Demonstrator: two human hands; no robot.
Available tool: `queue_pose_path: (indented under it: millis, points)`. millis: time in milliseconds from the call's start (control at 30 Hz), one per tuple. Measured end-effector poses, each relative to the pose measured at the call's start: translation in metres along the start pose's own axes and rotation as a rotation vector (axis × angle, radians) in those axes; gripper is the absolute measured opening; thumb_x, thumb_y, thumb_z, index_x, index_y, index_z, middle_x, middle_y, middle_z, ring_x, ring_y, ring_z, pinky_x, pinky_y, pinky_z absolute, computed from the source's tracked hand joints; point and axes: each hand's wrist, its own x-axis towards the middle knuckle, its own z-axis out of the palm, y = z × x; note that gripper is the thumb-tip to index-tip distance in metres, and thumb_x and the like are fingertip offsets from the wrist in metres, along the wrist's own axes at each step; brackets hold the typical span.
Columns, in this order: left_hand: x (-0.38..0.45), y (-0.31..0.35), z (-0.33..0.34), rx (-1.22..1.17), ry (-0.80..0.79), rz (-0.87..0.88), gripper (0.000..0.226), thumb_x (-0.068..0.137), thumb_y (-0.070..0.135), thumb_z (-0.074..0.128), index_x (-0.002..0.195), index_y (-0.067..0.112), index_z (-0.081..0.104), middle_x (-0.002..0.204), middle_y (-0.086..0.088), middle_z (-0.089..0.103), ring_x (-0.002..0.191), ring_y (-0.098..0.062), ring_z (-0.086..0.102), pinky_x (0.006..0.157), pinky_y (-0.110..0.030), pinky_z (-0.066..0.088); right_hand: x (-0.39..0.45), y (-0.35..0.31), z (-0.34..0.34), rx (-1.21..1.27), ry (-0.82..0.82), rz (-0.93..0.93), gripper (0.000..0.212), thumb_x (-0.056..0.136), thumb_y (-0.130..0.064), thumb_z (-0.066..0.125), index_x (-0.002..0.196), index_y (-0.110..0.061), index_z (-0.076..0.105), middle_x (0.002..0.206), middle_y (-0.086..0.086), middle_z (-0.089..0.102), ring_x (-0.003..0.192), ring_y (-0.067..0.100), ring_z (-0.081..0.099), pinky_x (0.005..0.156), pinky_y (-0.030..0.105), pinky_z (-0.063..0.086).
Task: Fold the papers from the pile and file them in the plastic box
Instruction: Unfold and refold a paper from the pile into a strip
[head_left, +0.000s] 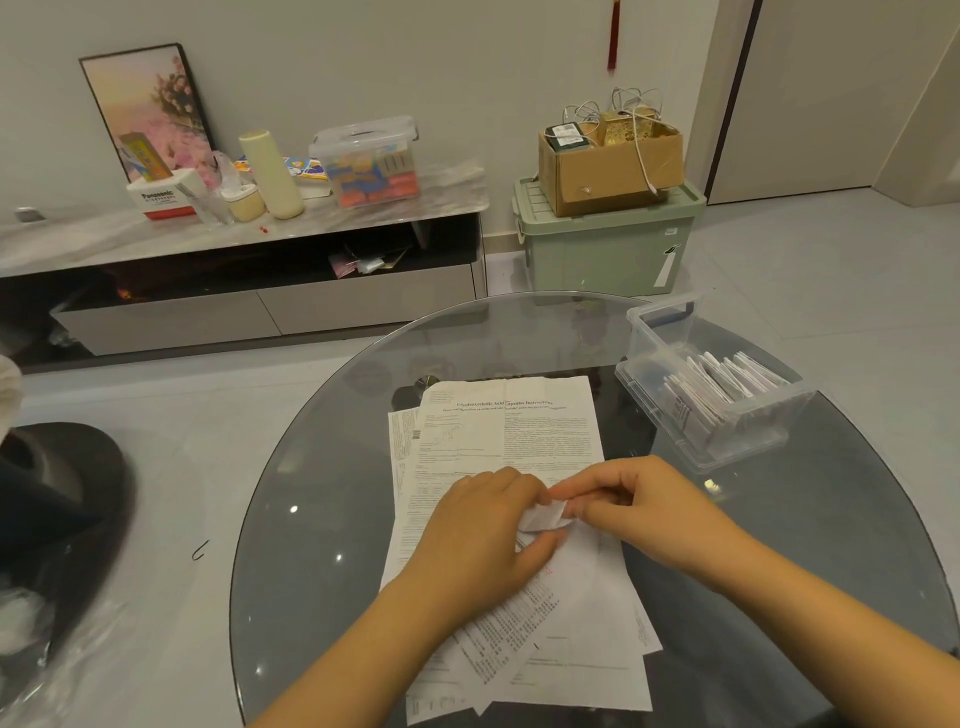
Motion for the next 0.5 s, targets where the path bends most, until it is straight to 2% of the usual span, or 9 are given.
queue_pose_path:
  millis: [67,133,234,400,500]
  points:
    - [0.001,0.000,-0.002,-0.060,0.018,-0.031,0.028,0.091,0.048,0.049,0.112,0.030,0.052,0.099,0.018,0.049,0.087,-0.001,0.044,0.075,-0.016,0.033,0.000,0.002,0.003,-0.072,0.049,-0.065,0.032,0.082,-0.005,0.062,0.091,-0.034,0.072,0.088,-0.013,0.070,0.077,-0.004,0.061,0.070,0.012,0.046]
    - [0.001,-0.001,-0.003,-0.113,0.018,-0.061,0.024,0.092,0.041,0.050,0.112,0.028,0.052,0.094,0.019,0.043,0.082,0.000,0.044,0.072,-0.013,0.033,0.001,0.004,0.006,-0.128,0.093,-0.130,0.036,0.082,-0.005,0.062,0.097,-0.037,0.068,0.094,-0.017,0.065,0.078,-0.006,0.056,0.066,0.010,0.043]
    - [0.003,-0.004,-0.004,-0.165,0.001,-0.097,0.027,0.092,0.033,0.052,0.119,0.028,0.049,0.097,0.017,0.044,0.082,0.001,0.045,0.074,-0.013,0.036,0.006,0.011,0.013,-0.173,0.089,-0.215,0.043,0.083,-0.006,0.062,0.107,-0.041,0.061,0.109,-0.018,0.058,0.096,-0.003,0.053,0.076,0.014,0.047]
    - [0.005,-0.011,-0.001,-0.249,-0.034,-0.166,0.039,0.091,0.025,0.057,0.127,0.030,0.042,0.112,0.015,0.045,0.093,-0.001,0.046,0.085,-0.016,0.039,0.015,0.022,0.021,-0.277,0.061,-0.251,0.051,0.086,-0.014,0.062,0.124,-0.045,0.048,0.116,-0.025,0.052,0.102,-0.006,0.048,0.086,0.007,0.038]
    - [0.006,-0.014,0.000,-0.257,-0.036,-0.183,0.049,0.090,0.024,0.060,0.133,0.030,0.037,0.121,0.014,0.040,0.100,0.000,0.043,0.088,-0.015,0.038,0.017,0.026,0.025,-0.385,0.049,-0.260,0.052,0.088,-0.021,0.061,0.132,-0.042,0.043,0.125,-0.027,0.048,0.115,-0.006,0.042,0.101,0.014,0.033]
